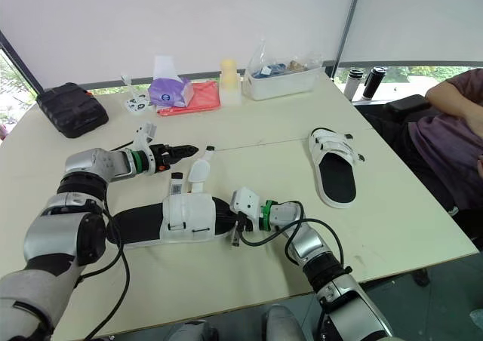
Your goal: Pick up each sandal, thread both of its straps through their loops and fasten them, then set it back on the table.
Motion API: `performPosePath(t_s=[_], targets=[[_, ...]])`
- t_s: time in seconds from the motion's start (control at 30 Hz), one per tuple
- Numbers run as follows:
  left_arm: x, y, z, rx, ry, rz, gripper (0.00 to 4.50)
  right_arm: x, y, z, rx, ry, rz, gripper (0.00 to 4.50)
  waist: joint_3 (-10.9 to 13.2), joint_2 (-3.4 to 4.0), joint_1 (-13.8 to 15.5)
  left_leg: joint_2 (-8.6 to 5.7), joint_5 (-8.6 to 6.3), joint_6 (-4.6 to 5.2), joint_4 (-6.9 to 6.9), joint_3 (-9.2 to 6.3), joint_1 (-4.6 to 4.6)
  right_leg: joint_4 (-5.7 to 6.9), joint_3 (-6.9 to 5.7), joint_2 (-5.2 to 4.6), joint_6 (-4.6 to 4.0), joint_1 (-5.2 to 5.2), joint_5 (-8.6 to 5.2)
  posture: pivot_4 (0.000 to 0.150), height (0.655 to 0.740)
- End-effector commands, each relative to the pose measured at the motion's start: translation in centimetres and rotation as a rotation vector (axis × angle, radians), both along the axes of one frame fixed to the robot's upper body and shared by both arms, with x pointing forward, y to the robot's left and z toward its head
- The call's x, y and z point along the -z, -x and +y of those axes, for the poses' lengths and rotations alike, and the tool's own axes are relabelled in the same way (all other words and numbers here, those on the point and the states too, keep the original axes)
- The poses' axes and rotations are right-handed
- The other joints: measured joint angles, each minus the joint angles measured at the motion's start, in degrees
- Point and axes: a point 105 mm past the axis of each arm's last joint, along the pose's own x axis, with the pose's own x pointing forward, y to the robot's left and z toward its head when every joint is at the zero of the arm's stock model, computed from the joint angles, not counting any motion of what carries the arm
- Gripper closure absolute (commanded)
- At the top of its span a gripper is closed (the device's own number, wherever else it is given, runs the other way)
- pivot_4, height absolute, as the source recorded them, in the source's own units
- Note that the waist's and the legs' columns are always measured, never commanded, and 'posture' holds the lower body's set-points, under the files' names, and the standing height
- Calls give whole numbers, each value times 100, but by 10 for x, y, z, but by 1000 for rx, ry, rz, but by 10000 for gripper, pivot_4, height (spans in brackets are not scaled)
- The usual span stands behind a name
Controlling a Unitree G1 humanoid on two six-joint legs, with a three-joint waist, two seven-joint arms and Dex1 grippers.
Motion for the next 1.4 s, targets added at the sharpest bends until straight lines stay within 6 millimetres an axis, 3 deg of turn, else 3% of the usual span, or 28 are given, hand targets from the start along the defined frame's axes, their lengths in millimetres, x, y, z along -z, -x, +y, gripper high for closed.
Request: performPosePath(t_s=[0.03, 0.17, 0.3, 0.4, 0.5, 0.73, 0.9, 1.03, 1.2, 1.4], targets=[[1, 0, -8, 23, -30, 35, 285, 61, 12, -14, 54, 180, 182, 45000, 0, 0, -1, 1, 0, 0, 0, 0, -1, 2, 0, 1, 0, -2, 0, 1500, 7400], [4, -4, -16, 25, -31, 16, 285, 60, 11, -14, 59, 177, 182, 45000, -2, 2, 2, 4, 1, -3, 0, 1, 3, 3, 1, 2, 0, 1, 0, 1500, 7400], [-13, -16, -36, -34, 126, -29, 285, 61, 10, -16, 66, 180, 183, 45000, -1, 1, 16, 6, 4, -9, 1, -2, 3, 4, 1, 2, 0, 2, 1, 1500, 7400], [-14, -20, -43, -58, 155, -36, 285, 61, 9, -16, 68, 181, 182, 45000, -1, 0, 1, 7, 5, -10, 2, -1, 3, 3, 1, 1, 0, 3, 1, 1500, 7400], [-11, -24, -46, -105, 175, -39, 7955, 61, 8, -15, 70, 181, 181, 45000, -1, 1, -6, 14, 5, -11, -1, 4, 4, 4, 1, 4, 0, 0, 1, 1500, 7400], [-12, -23, -45, -68, 139, -86, 43350, 61, 8, -16, 74, 181, 181, 45000, -1, 1, 3, 43, 9, -19, -1, 10, 4, 4, 0, 15, -5, 0, 6, 1500, 7400], [-39, -26, -41, 20, 101, -267, 44242, 61, 8, -16, 75, 181, 180, 45000, -1, 1, 3, 41, 10, -20, -1, 12, 3, 3, 0, 22, -9, 0, 8, 1500, 7400], [-76, -28, -41, 93, -35, -634, 44242, 61, 8, -18, 76, 181, 179, 45000, -1, 3, 8, 52, 13, -26, -1, 11, 1, 2, 0, 23, -15, -1, 11, 1500, 7400], [-85, 4, -51, 272, -373, -1064, 44242, 63, 9, -21, 78, 188, 182, 45000, -1, 14, 19, 66, 29, -55, -6, 17, 3, 0, 7, 20, -44, 0, 28, 1500, 7400], [-79, 50, -56, 437, -739, -1457, 44242, 66, 12, -25, 65, 202, 186, 45000, -1, 15, 73, 71, 23, -43, -5, 15, 3, -2, 8, 22, -53, 1, 33, 1500, 7400]])
